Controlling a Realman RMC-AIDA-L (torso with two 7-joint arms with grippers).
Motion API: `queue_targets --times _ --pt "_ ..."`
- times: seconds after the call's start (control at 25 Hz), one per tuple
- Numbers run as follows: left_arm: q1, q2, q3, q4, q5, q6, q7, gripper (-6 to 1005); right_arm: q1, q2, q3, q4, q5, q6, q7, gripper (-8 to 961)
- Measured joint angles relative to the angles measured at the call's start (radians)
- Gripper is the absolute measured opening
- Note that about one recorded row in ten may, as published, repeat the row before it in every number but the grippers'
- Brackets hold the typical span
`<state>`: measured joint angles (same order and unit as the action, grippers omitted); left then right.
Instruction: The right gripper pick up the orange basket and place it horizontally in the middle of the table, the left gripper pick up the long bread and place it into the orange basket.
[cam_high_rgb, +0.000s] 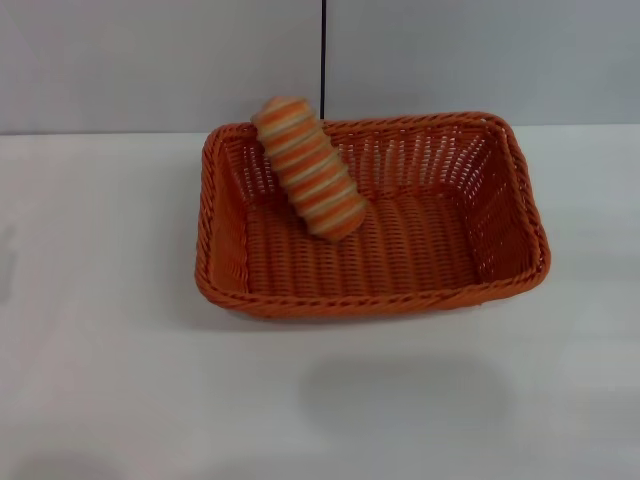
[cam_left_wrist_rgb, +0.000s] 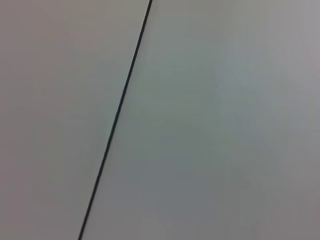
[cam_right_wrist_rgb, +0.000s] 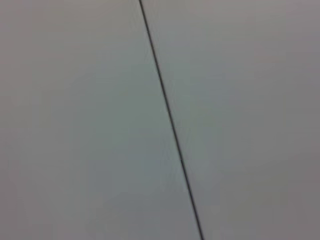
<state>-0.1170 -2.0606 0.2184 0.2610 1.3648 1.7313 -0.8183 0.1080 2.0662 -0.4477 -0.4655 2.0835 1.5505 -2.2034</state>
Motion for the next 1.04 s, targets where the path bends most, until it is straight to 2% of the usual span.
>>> queue_targets --times 0.08,0.4,0.64,1.04 --pt "-0.003 -0.001 0.002 -0.008 0.003 0.004 0.003 364 -0.005 0.000 0.017 0.002 0.000 0.004 0.000 552" --pt "-0.009 -0.002 0.004 -0.013 0.006 0.033 0.041 159 -0.012 0.002 0.028 -0.001 -0.005 0.007 -0.001 552" --pt "-0.007 -0.003 0.025 -0.034 0.009 0.074 0.135 -3 -0.014 0.004 0.032 0.001 -0.003 0.013 -0.004 552" --pt "0.004 -0.005 0.032 -0.063 0.003 0.097 0.160 -2 0.000 0.001 0.043 0.001 -0.002 0.014 -0.005 552"
